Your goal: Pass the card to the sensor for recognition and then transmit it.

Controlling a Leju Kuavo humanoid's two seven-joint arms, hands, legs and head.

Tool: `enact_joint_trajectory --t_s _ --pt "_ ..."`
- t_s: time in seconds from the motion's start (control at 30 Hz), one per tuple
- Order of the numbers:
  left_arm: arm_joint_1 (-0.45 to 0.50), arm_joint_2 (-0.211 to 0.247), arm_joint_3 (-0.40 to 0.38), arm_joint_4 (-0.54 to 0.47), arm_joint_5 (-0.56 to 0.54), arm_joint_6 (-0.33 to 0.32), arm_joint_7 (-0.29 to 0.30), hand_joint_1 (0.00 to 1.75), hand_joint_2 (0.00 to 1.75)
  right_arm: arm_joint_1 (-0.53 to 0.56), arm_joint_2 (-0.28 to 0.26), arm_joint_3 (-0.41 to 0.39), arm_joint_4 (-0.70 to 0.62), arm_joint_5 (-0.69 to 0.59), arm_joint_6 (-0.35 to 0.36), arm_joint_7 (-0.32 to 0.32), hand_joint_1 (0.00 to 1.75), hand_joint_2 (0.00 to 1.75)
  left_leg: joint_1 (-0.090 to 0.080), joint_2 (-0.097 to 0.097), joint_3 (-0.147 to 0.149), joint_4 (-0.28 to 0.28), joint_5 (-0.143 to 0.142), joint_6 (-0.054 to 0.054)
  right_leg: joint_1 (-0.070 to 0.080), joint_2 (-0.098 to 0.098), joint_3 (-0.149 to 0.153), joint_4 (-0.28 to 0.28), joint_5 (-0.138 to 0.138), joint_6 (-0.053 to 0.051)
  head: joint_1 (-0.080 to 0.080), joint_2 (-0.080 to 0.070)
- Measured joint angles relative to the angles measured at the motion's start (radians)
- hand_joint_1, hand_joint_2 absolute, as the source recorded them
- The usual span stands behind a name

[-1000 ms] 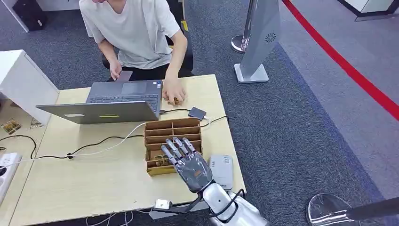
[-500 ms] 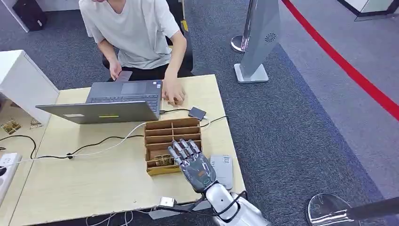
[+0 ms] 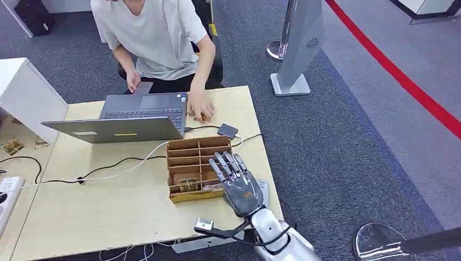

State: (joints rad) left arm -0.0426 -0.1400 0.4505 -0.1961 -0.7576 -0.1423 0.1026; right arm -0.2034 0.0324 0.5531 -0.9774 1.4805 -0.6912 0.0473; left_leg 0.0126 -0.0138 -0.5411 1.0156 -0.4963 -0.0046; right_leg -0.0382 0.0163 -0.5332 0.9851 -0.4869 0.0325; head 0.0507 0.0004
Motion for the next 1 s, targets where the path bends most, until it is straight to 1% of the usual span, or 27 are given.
enact_joint_trajectory --t_s 0.13,0.27,0.5,0.97,1.0 --pt "0.000 0.000 0.007 0.000 0.001 0.000 0.000 0.00 1.75 0.021 -0.007 -0.010 -0.030 -0.008 0.000 -0.022 0.00 1.75 0.000 0.000 0.000 0.000 0.000 0.000 0.000 0.000 0.000 0.000 0.000 0.000 0.000 0.000" --pt "0.001 -0.001 0.019 0.000 0.000 0.000 0.000 0.00 1.75 0.037 -0.007 -0.010 -0.031 -0.034 0.000 -0.043 0.00 1.75 0.000 0.000 0.000 0.000 0.000 0.000 0.000 0.000 0.000 0.000 0.000 0.000 0.000 0.000" --pt "0.000 -0.001 0.024 0.000 -0.006 0.000 0.000 0.00 1.75 0.043 -0.007 -0.009 0.006 -0.064 0.000 -0.076 0.00 1.75 0.000 0.000 0.000 0.000 0.000 0.000 0.000 0.000 0.000 0.000 0.000 0.000 0.000 0.000" --pt "0.000 -0.001 0.026 0.000 -0.020 -0.001 0.000 0.00 1.75 0.035 0.008 -0.011 0.063 -0.089 0.000 -0.079 0.00 1.75 0.000 0.000 0.000 0.000 0.000 0.000 0.000 0.000 0.000 0.000 0.000 0.000 0.000 0.000" --pt "0.000 -0.001 0.027 0.000 -0.021 -0.001 0.000 0.00 1.75 0.035 0.009 -0.013 0.063 -0.088 0.000 -0.082 1.15 1.75 0.000 0.000 0.000 0.000 0.000 0.000 0.000 0.000 0.000 0.000 0.000 0.000 0.000 0.000"
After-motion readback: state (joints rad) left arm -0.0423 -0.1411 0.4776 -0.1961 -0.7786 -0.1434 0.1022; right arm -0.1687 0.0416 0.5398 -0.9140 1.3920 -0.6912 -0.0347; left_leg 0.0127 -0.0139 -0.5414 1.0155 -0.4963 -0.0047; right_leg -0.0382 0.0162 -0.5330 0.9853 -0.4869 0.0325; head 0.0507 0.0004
